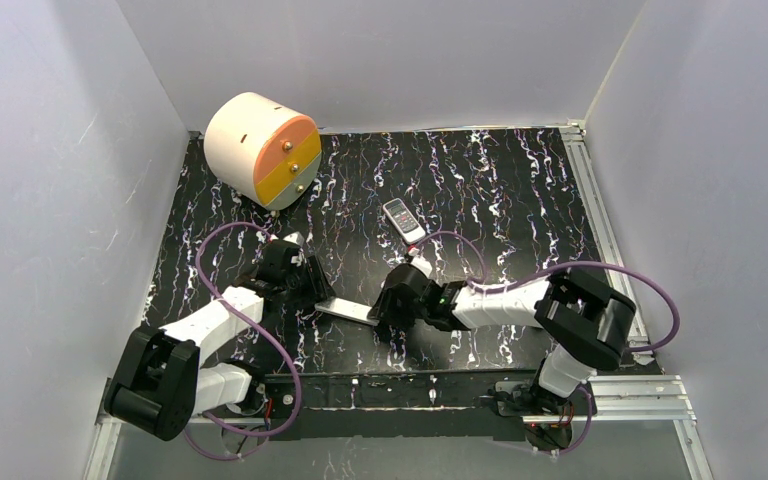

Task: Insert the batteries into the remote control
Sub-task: Load the battery cover into the remote control.

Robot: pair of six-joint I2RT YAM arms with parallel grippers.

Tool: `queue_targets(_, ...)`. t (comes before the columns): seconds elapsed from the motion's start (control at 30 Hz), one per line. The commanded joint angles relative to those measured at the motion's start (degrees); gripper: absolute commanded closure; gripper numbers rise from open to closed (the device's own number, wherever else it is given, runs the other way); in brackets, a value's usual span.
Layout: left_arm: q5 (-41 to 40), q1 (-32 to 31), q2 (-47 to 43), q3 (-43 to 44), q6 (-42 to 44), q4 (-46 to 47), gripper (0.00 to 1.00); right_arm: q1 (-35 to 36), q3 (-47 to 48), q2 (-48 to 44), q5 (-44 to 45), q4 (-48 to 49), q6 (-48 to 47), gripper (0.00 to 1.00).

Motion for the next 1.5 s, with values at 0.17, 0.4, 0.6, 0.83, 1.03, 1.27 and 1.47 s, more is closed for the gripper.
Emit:
queue_targets(0.17, 4.4, -1.1, 0.1, -3.4, -1.0, -1.4, 0.51, 2.0, 5.3, 8.2, 6.6, -11.2, -3.2, 0.54)
queue_targets(0.4, 4.9, -1.2, -2.5, -6.3, -3.0, -1.9, 0.53, 2.2, 10.3, 7.6, 13.1, -19.7, -7.7, 0.41)
queue_targets(0.6, 1.7, -1.2, -5.9, -6.1, -4.0, -5.8, 0.48, 2.2, 14.5, 7.9, 16.1, -25.1, -10.7, 0.36)
queue_targets(0.83, -2.3, -1.2, -8.8, -4.7, -4.2, -10.2, 0.37, 2.2, 13.7, 4.6, 17.9, -26.4, -11.9, 0.30)
queue_targets(1.03, -3.3, -1.2, -10.7, -4.4, -4.2, -11.8, 0.29, 2.1, 15.8, 3.5, 16.1, -25.9, -14.9, 0.30)
queue_targets(1.27, -1.3, -1.2, -8.6, -4.7, -2.3, -9.4, 0.42, 3.3, 18.0, 6.0, 15.2, -26.5, -14.8, 0.39)
queue_targets(1.47, -0.9, -1.2, -5.0, -3.9, -0.9, -6.9, 0.47, 4.4, 20.3, 8.4, 15.1, -28.2, -14.0, 0.54)
